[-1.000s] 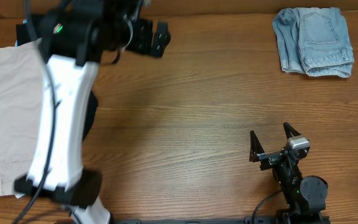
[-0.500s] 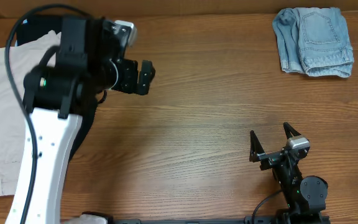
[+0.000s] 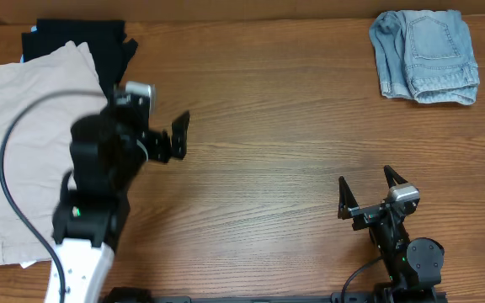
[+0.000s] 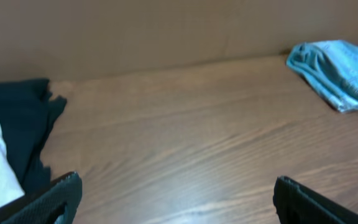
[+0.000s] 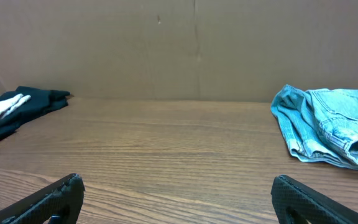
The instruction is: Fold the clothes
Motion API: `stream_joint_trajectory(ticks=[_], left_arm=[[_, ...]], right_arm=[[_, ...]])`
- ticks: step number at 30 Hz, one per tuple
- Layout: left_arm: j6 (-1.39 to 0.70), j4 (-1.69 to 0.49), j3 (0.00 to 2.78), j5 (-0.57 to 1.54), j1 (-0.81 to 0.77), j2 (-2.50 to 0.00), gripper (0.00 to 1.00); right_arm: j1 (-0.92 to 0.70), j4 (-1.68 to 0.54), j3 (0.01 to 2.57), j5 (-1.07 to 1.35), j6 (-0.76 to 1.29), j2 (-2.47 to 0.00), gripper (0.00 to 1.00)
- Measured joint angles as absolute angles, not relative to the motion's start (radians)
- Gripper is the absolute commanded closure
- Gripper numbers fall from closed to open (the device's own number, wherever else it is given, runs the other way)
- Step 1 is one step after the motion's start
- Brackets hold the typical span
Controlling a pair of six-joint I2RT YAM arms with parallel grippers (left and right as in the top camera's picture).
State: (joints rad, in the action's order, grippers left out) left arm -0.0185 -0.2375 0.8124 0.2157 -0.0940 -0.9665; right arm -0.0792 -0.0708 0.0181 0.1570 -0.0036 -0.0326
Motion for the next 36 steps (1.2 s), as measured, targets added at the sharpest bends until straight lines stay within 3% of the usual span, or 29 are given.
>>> stream_joint_trajectory(ticks=[12, 36], left_arm=[[-0.019, 0.220, 0.266, 0.212, -0.070, -0.563, 0.00], [-0.023, 0.196, 0.017, 0.159, 0.027, -0.113, 0.00]], right_arm=[[-0.080, -0.071, 0.018, 0.157, -0.003, -0.033, 0.00], [-0.080, -0.071, 0.018, 0.157, -0.003, -0.033, 0.00]])
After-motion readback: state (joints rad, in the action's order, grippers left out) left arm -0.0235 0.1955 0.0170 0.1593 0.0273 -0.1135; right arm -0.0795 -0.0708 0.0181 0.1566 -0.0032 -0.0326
